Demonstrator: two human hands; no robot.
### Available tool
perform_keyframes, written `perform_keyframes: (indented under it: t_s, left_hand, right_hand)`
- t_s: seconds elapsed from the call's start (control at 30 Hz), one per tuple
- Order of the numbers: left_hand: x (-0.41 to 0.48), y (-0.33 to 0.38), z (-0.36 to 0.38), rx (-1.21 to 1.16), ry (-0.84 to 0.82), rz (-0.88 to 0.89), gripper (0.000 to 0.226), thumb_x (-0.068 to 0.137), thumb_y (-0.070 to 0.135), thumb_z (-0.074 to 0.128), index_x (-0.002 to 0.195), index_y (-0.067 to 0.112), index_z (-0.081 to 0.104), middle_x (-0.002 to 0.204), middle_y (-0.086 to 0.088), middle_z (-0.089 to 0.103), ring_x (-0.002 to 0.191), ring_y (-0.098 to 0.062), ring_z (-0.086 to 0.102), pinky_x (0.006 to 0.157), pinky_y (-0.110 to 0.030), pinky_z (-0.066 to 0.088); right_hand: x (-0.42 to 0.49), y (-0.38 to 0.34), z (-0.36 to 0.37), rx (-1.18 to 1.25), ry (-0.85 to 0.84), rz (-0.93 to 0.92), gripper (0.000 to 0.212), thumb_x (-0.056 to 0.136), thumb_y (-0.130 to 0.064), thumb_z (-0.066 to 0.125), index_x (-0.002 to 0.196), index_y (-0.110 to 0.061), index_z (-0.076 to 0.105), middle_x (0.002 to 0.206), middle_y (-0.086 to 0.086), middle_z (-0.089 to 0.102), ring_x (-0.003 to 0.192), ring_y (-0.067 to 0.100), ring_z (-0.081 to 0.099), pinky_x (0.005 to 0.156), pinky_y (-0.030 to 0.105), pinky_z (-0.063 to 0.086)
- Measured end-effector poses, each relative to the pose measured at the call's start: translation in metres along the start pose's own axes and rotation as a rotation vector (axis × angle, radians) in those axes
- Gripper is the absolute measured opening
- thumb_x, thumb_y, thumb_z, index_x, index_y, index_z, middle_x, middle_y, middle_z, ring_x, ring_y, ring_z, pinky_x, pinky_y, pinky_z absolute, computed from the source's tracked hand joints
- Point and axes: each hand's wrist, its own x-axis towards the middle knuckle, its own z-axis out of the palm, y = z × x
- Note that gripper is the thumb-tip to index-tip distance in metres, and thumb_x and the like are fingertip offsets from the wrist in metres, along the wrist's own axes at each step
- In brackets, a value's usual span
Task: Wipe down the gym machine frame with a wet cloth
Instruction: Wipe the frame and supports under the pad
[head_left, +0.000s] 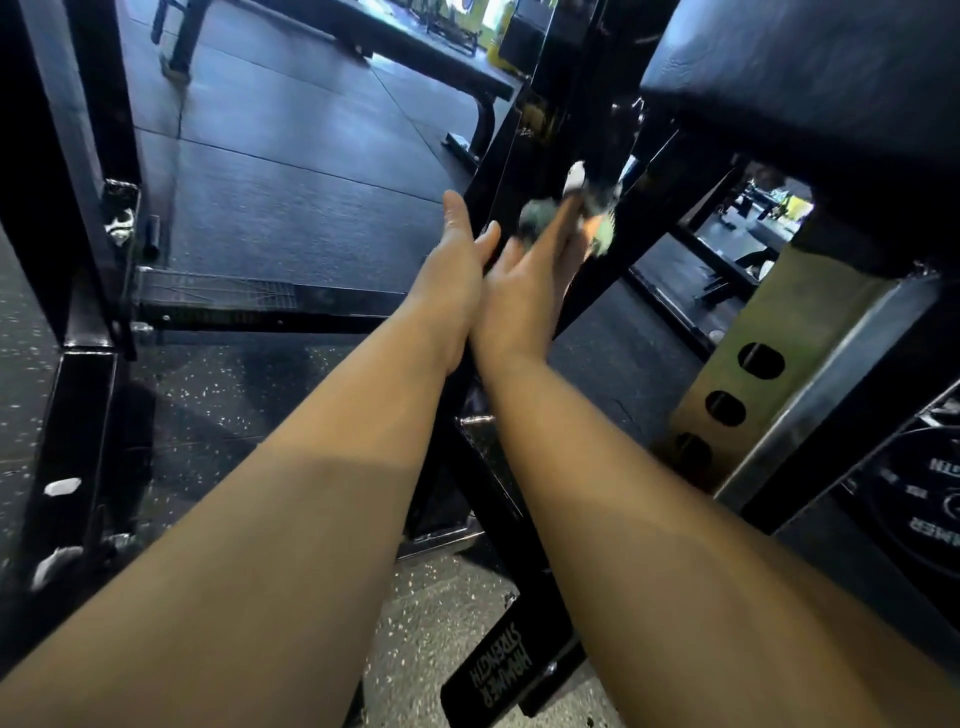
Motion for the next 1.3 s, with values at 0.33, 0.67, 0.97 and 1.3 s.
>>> perform_keyframes:
  t_s: [0.33,0.67,0.97,1.3]
  left_hand:
    - [0.003,-0.005,-0.008,0.056,-0.021,-0.071,0.086,0.079,0.081,0.003,0.131,0.036,0.054,0.139,-0.002,0.051,0.131,-0.023,0.043,0.112,-0.048,0.027]
    - [-0.012,-0.008,-0.005,0.101,-0.019,-0.095,0.073,0.085,0.074,-0.002,0.141,0.045,0.034,0.154,0.002,0.029,0.141,-0.021,0.025,0.113,-0.046,0.011]
    - [-0.014,-0.009,0.002,0.054,-0.029,-0.036,0.07,0.093,0.064,0.003,0.141,0.031,0.043,0.14,0.004,0.049,0.122,-0.008,0.046,0.091,-0.024,0.043]
    - [-0.013,-0.011,-0.001,-0.024,-0.016,-0.072,0.072,0.091,0.068,0.008,0.141,0.03,0.043,0.143,0.001,0.047,0.136,-0.018,0.037,0.114,-0.032,0.023]
  right_hand:
    - [0.036,-0.026,0.001,0.017,0.058,-0.105,0.059,0.101,-0.021,0.039,0.152,-0.02,0.011,0.157,0.004,0.016,0.142,0.019,0.023,0.114,0.038,0.025]
    - [0.046,-0.027,-0.01,-0.072,0.014,-0.07,0.055,0.102,-0.014,0.038,0.151,-0.009,0.013,0.15,0.013,0.03,0.134,0.026,0.037,0.105,0.032,0.031]
    - [0.023,-0.016,-0.013,-0.065,-0.017,-0.173,0.062,0.098,-0.01,0.043,0.152,-0.016,0.013,0.152,0.008,0.028,0.139,0.022,0.028,0.113,0.036,0.028]
    - [-0.002,0.0,-0.013,0.026,-0.112,-0.015,0.063,0.099,-0.006,0.039,0.152,-0.02,0.009,0.146,-0.005,0.03,0.134,0.005,0.029,0.096,0.002,0.02]
